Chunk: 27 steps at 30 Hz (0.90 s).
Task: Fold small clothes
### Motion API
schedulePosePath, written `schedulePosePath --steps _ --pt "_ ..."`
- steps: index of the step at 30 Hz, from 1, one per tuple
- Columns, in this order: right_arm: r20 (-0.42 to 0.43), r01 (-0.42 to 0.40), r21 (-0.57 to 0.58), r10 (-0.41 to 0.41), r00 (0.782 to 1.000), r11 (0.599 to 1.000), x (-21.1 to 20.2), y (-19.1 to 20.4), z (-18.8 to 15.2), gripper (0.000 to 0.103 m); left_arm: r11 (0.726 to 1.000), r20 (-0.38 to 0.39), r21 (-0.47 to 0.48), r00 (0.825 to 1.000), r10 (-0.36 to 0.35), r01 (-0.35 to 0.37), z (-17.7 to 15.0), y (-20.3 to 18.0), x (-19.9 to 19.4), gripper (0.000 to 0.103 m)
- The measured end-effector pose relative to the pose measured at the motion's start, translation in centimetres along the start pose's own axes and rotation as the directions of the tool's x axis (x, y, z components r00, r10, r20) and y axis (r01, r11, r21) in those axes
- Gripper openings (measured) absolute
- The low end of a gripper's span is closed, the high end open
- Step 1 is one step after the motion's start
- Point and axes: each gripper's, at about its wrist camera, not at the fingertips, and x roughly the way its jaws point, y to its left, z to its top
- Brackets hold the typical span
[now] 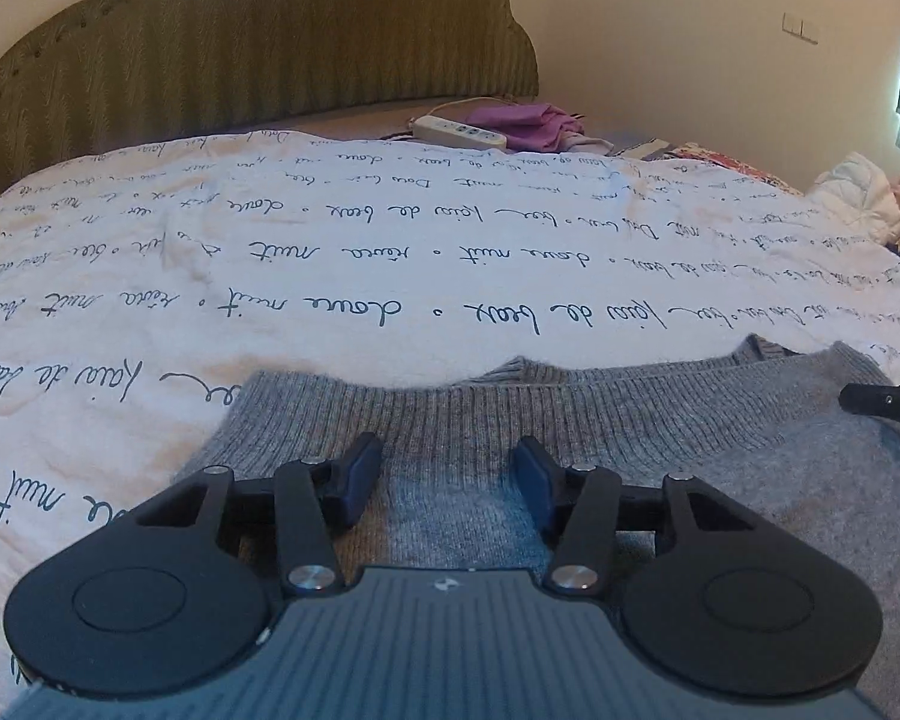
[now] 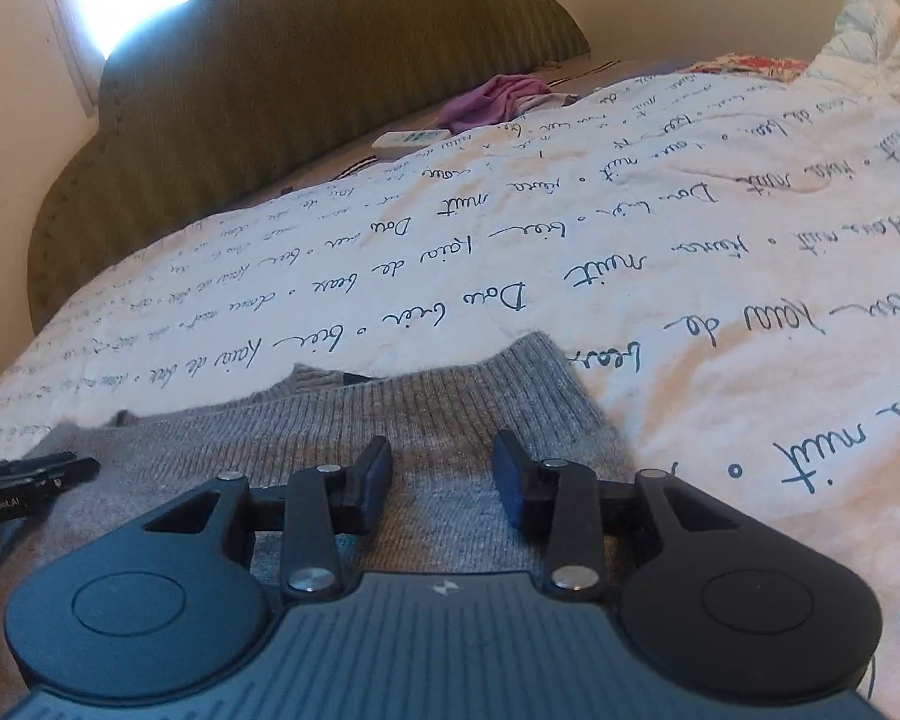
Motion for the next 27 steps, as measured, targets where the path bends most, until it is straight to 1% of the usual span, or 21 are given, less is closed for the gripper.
schedulePosePath --steps 1,3,4,5,6,7,8,9,11,12,13,14,15,16,17,19,21,22,23,24,27 --pt "0.002 0.024 -0.016 -0.024 1.000 1.000 -0.4 0.6 0.1 0.037 1.000 -0.001 0.005 1.000 0.009 -0.009 0.1 -0.2 0.0 0.053" --pt "0.016 0.073 -0.006 -0.073 0.997 0.997 -2.2 1.5 0.3 0.039 1.000 0.003 -0.009 1.000 0.028 -0.028 0.3 -0.3 -0.6 0.053" --pt "0.037 0.056 0.016 -0.057 0.998 0.998 -3.8 1.7 0.1 0.044 0.998 0.012 -0.032 0.999 0.046 -0.045 0.3 -0.3 -1.5 0.052" --pt "0.060 0.008 0.034 -0.010 0.998 0.999 -5.3 1.6 -0.2 0.050 0.996 0.025 -0.066 0.998 0.061 -0.059 0.3 -0.3 -3.0 0.054" --pt "0.074 -0.038 0.053 0.033 0.997 0.998 -6.5 1.6 -0.5 0.054 0.994 0.037 -0.093 0.998 0.058 -0.054 0.1 -0.5 -4.4 0.062" --pt "0.075 -0.068 0.069 0.063 0.995 0.995 -7.4 1.7 -0.9 0.063 0.993 0.052 -0.112 0.998 0.032 -0.026 -0.2 -0.7 -5.7 0.068" --pt "0.062 -0.083 0.075 0.078 0.995 0.994 -7.8 1.9 -1.3 0.064 0.992 0.069 -0.125 0.998 -0.002 0.010 -0.6 -1.0 -7.0 0.071" --pt "0.043 -0.078 0.065 0.076 0.996 0.995 -7.9 2.1 -1.8 0.064 0.992 0.078 -0.125 0.997 -0.027 0.036 -1.1 -1.4 -8.2 0.073" --pt "0.013 -0.052 0.036 0.051 0.999 0.998 -7.4 2.3 -2.8 0.064 0.995 0.045 -0.090 0.998 -0.046 0.050 -2.2 -2.6 -8.8 0.073" --pt "-0.001 -0.030 0.037 0.030 1.000 0.999 -6.9 2.1 -3.4 0.064 0.996 0.025 -0.070 0.999 -0.045 0.047 -2.8 -3.0 -8.6 0.073" --pt "-0.004 -0.017 0.040 0.017 1.000 0.999 -6.5 1.7 -3.9 0.064 0.998 0.005 -0.056 0.999 -0.032 0.033 -3.5 -3.3 -8.1 0.076" --pt "0.015 -0.012 0.017 0.011 1.000 1.000 -6.2 1.2 -4.9 0.064 0.999 0.001 -0.053 1.000 -0.013 0.013 -4.2 -3.2 -7.7 0.077" --pt "0.042 -0.020 -0.020 0.021 0.999 1.000 -6.1 1.0 -5.6 0.064 0.998 0.029 -0.056 1.000 -0.007 0.009 -4.9 -2.9 -7.6 0.076" --pt "0.040 -0.025 -0.013 0.026 0.999 1.000 -6.1 0.8 -5.6 0.064 0.998 0.053 -0.062 0.999 -0.014 0.017 -5.4 -2.5 -7.5 0.076" --pt "0.033 -0.022 -0.009 0.022 0.999 1.000 -6.1 0.9 -5.4 0.064 0.997 0.052 -0.079 0.998 -0.020 0.024 -5.4 -2.2 -7.3 0.076" --pt "0.023 0.006 -0.036 -0.006 1.000 0.999 -6.3 1.5 -5.2 0.064 0.998 0.043 -0.062 0.999 0.003 0.000 -5.2 -2.5 -7.1 0.076" --pt "0.017 0.042 -0.038 -0.042 0.999 0.998 -7.6 2.4 -5.0 0.064 0.999 0.037 -0.045 0.999 0.022 -0.021 -5.0 -2.9 -7.4 0.075" --pt "0.027 0.037 -0.036 -0.036 0.999 0.999 -8.9 2.8 -5.1 0.065 0.999 0.040 -0.041 0.999 0.033 -0.031 -4.9 -2.9 -8.0 0.074" --pt "0.040 0.012 -0.038 -0.010 0.999 0.999 -10.1 3.0 -5.3 0.065 0.999 0.049 -0.043 0.998 0.034 -0.032 -4.9 -3.0 -9.1 0.070" --pt "0.049 -0.016 -0.050 0.019 0.999 0.999 -11.4 3.4 -5.8 0.065 0.998 0.057 -0.052 0.998 0.034 -0.032 -5.1 -2.9 -10.3 0.070" --pt "0.035 -0.024 -0.116 0.028 0.999 0.993 -13.7 4.7 -7.5 0.065 0.995 0.073 -0.090 0.997 -0.022 0.029 -6.1 -2.6 -13.9 0.071"
